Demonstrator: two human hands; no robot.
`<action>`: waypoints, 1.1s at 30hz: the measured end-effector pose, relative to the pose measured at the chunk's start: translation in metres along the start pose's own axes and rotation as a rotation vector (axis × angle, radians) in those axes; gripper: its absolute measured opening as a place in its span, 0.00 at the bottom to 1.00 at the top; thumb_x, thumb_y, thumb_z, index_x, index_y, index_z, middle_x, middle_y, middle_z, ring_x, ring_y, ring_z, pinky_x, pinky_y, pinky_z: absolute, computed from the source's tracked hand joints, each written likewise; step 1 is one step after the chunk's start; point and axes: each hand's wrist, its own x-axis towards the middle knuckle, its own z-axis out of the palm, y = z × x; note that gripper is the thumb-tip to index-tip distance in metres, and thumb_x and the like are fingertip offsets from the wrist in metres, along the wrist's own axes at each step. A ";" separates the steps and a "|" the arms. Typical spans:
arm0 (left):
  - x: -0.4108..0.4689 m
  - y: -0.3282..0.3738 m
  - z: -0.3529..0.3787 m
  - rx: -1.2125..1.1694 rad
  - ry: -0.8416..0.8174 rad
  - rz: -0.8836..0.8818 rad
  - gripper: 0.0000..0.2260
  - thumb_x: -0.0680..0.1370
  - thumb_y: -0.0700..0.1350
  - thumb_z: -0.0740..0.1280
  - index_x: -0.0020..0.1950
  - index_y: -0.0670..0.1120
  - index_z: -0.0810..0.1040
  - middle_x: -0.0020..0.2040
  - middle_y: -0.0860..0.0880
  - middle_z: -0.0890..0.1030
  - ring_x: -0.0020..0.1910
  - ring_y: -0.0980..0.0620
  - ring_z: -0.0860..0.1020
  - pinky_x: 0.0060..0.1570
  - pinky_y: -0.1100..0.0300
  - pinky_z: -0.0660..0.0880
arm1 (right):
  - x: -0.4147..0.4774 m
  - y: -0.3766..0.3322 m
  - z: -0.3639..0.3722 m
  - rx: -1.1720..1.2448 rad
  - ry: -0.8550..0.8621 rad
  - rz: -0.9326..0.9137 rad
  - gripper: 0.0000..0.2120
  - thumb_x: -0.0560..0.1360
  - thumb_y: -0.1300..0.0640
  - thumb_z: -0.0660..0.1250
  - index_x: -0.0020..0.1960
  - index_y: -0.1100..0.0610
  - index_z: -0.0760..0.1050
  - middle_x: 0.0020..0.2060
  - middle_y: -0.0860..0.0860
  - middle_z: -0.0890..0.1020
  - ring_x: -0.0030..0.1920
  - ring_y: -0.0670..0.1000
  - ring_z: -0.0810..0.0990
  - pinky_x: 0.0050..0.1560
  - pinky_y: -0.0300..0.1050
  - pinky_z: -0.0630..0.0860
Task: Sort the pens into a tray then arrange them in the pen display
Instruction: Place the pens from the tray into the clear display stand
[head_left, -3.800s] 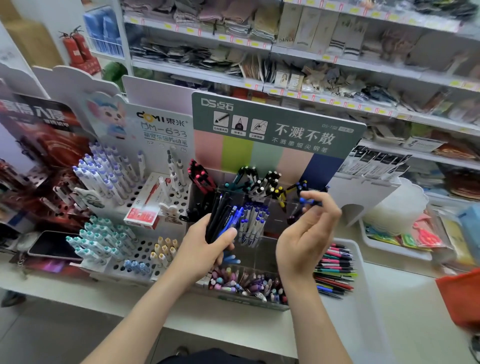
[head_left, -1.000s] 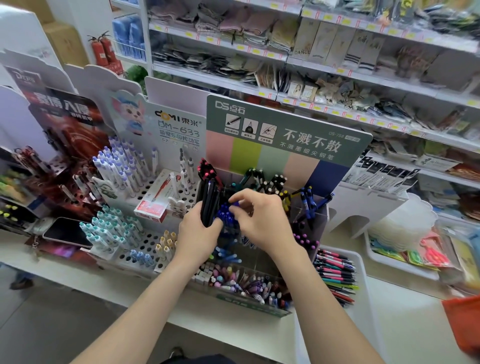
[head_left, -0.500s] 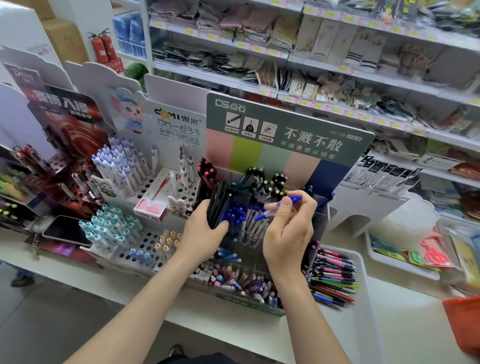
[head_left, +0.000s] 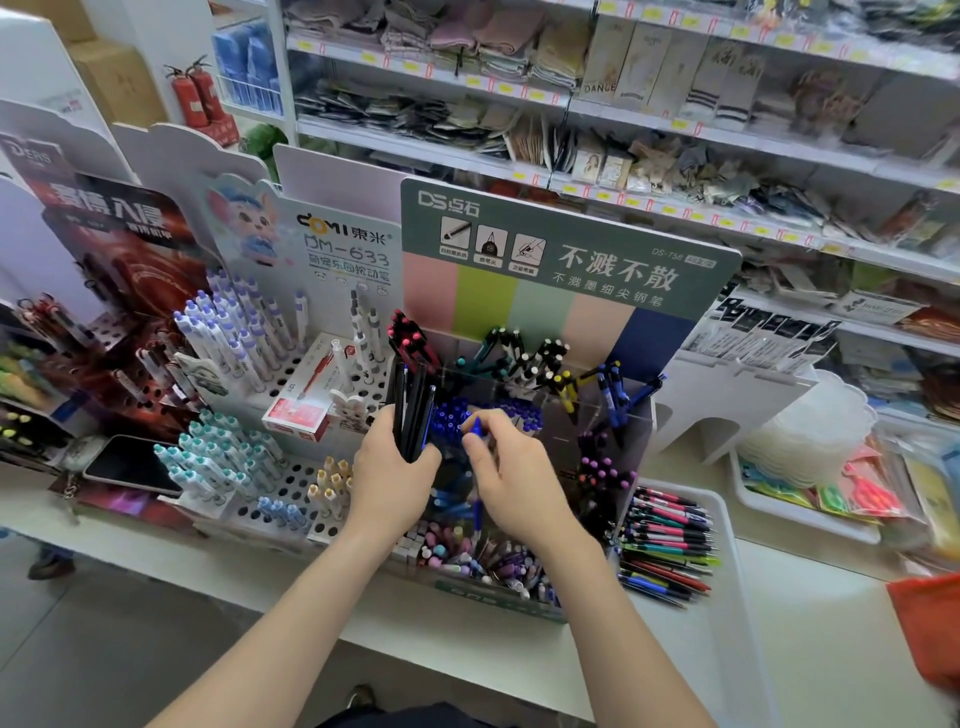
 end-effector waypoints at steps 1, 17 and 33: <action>0.000 -0.001 0.001 0.003 0.003 0.011 0.15 0.80 0.39 0.71 0.61 0.57 0.76 0.52 0.58 0.82 0.51 0.61 0.80 0.54 0.55 0.77 | 0.001 0.000 0.001 -0.011 0.004 -0.008 0.04 0.88 0.49 0.59 0.59 0.45 0.72 0.32 0.50 0.80 0.32 0.51 0.80 0.38 0.60 0.78; 0.004 0.001 0.000 0.018 0.011 -0.005 0.17 0.80 0.42 0.71 0.69 0.51 0.76 0.58 0.55 0.83 0.58 0.55 0.81 0.66 0.45 0.79 | 0.003 -0.003 -0.012 0.219 0.690 -0.255 0.07 0.87 0.58 0.64 0.65 0.57 0.74 0.48 0.49 0.81 0.47 0.50 0.88 0.44 0.54 0.85; 0.006 0.003 0.008 0.010 -0.006 0.089 0.12 0.80 0.42 0.74 0.58 0.54 0.76 0.48 0.59 0.83 0.48 0.70 0.79 0.45 0.72 0.72 | 0.028 0.000 -0.003 0.015 0.360 -0.185 0.04 0.85 0.60 0.67 0.59 0.56 0.73 0.41 0.49 0.83 0.35 0.43 0.82 0.33 0.49 0.79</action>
